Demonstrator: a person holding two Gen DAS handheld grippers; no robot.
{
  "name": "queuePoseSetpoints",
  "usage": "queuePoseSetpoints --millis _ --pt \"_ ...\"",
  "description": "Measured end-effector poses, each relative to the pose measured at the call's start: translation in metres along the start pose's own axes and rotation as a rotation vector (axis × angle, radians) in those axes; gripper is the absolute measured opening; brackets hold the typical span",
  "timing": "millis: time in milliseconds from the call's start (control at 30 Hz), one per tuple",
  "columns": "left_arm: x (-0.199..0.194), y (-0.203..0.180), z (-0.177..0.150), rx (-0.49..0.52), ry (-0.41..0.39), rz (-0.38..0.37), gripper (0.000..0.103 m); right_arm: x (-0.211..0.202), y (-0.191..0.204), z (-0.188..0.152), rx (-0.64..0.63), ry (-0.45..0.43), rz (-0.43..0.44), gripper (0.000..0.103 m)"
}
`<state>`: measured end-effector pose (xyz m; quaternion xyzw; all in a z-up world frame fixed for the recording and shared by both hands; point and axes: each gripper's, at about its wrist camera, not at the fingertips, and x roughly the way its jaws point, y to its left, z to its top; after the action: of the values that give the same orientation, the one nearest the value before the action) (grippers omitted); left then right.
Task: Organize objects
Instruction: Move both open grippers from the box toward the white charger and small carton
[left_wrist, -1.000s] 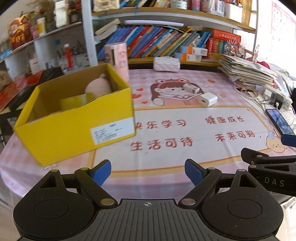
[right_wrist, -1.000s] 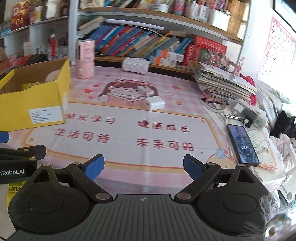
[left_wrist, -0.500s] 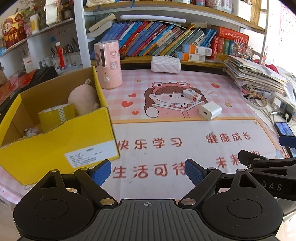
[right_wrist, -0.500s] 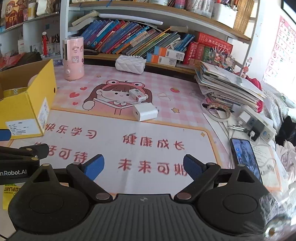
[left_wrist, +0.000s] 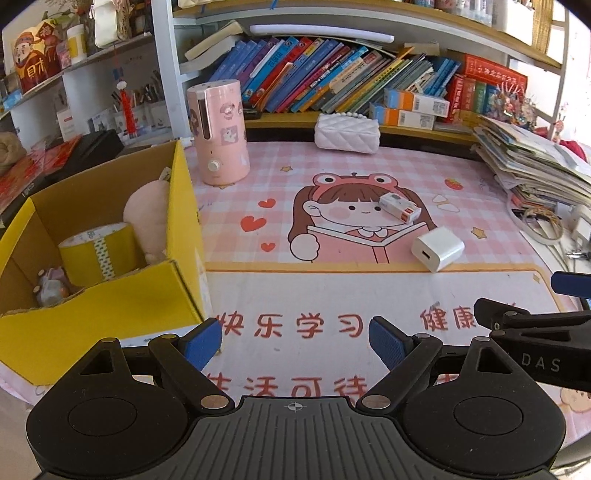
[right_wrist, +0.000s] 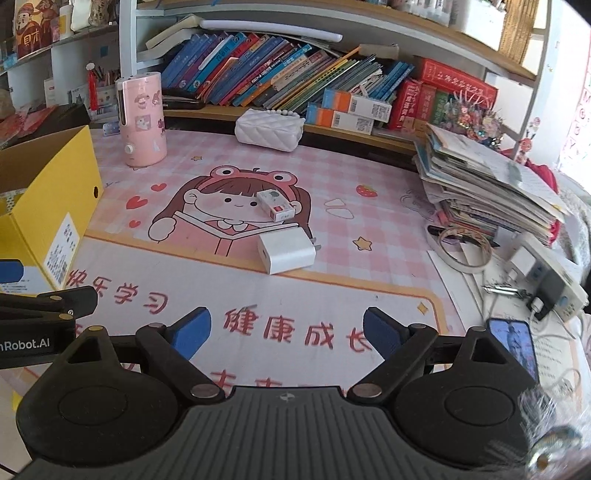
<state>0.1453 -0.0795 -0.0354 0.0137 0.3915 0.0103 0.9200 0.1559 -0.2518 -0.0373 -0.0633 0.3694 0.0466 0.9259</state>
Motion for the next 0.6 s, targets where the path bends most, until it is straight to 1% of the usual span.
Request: queuePoseSetpoints --millis 100,267,467,600 --pt "0.008 -0.005 0.005 -0.006 0.009 0.011 0.089 0.014 -0.007 0.007 -0.001 0.009 0.019 0.090" --pt "0.020 -0.016 0.010 -0.003 0.034 0.013 0.089 0.039 -0.017 0.018 -0.017 0.021 0.046 0.082" --pt "0.036 -0.031 0.015 0.018 0.065 0.009 0.089 0.068 -0.031 0.028 -0.046 0.045 0.084 0.082" --pt "0.043 -0.036 0.020 0.019 0.069 0.017 0.089 0.088 -0.034 0.035 -0.082 0.053 0.102 0.082"
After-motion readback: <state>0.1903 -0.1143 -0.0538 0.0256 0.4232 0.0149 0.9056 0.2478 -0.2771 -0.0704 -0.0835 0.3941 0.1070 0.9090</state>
